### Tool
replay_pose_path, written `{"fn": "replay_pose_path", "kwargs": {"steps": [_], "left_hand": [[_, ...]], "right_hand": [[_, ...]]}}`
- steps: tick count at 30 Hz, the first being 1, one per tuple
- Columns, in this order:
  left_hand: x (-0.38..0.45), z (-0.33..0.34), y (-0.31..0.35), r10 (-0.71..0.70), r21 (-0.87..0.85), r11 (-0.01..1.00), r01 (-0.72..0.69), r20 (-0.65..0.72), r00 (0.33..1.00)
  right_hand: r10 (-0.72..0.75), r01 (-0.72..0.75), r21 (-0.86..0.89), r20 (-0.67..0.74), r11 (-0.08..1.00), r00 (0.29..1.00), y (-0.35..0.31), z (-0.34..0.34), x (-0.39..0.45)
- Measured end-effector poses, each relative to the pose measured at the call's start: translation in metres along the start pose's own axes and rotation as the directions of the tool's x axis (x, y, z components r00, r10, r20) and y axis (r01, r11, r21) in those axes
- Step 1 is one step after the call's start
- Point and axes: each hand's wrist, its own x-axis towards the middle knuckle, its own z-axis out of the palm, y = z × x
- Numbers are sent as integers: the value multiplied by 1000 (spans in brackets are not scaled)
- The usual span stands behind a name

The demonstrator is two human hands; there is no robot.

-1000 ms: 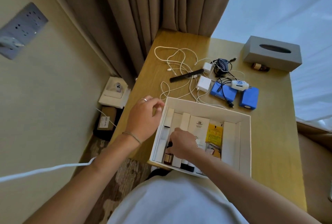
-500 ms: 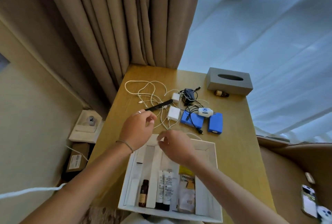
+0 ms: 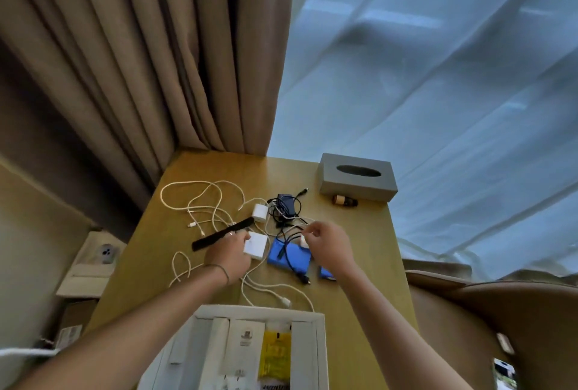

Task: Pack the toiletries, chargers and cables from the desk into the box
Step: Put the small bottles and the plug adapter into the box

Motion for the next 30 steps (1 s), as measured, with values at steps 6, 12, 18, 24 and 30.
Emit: {"fn": "replay_pose_path", "kwargs": {"steps": [6, 12, 18, 24, 30], "left_hand": [[35, 29, -1, -110, 126, 986, 110, -5, 994], [73, 55, 7, -99, 262, 959, 103, -29, 995], [75, 58, 9, -101, 127, 986, 105, -32, 994], [47, 40, 15, -124, -357, 929, 96, -56, 991], [18, 24, 32, -172, -806, 581, 116, 18, 985]], "right_hand": [[15, -16, -22, -23, 1000, 1000, 34, 9, 42], [17, -21, -56, -83, 998, 996, 70, 7, 85], [4, -18, -80, -171, 997, 985, 99, -3, 122], [-9, -20, -133, -214, 991, 977, 122, -15, 159], [-5, -32, -227, -159, 973, 987, 135, -11, 182]]}}
